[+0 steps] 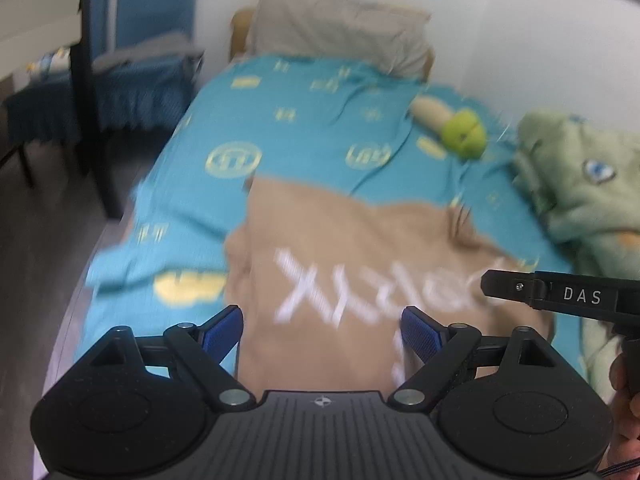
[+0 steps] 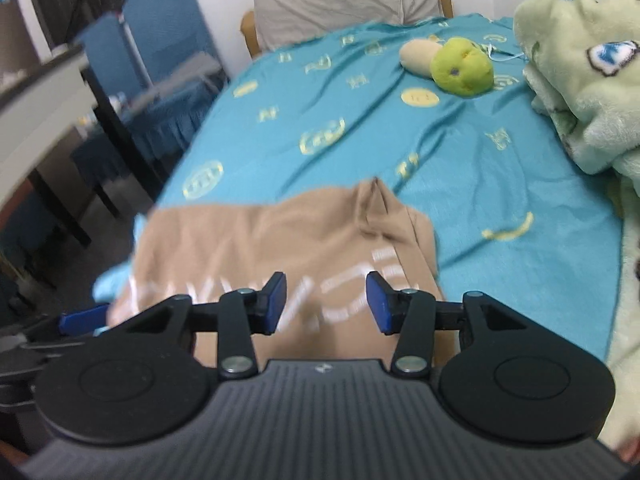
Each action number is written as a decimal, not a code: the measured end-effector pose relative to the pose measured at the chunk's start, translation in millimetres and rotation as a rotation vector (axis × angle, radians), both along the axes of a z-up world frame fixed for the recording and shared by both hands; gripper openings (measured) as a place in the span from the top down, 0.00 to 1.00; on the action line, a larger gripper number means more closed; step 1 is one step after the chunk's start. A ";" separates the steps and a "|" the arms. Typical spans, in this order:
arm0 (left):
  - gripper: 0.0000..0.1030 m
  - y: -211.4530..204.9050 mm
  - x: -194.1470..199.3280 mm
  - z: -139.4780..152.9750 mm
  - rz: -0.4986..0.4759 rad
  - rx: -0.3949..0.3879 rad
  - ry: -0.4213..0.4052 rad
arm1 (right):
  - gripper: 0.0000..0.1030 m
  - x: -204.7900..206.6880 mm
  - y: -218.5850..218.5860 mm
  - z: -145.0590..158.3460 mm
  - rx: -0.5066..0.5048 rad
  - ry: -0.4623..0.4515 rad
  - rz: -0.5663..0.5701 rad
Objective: Fold clothes
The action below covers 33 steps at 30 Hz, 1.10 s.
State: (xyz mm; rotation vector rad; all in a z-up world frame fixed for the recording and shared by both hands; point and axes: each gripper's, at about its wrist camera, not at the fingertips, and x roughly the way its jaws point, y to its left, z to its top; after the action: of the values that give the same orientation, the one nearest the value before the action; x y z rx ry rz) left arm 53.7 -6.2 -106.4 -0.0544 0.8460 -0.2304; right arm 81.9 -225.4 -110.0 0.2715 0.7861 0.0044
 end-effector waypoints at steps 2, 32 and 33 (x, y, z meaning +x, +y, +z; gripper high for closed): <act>0.11 2.6 1.9 -9.5 0.009 -0.006 0.039 | 0.54 1.8 3.3 -8.9 -0.018 0.033 0.009; 0.16 59.1 -5.5 -73.4 0.509 -0.892 0.248 | 0.56 4.6 -18.5 -22.1 0.175 0.067 -0.082; 0.18 60.5 -7.8 -74.4 0.497 -0.926 0.226 | 0.56 4.6 -19.1 -22.4 0.180 0.066 -0.084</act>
State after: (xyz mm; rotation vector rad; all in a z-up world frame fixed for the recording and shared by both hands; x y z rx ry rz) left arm 45.9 54.3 -180.8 -1.1608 0.8607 -0.1303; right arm 86.5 -244.5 -132.4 0.4778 0.8410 -0.0133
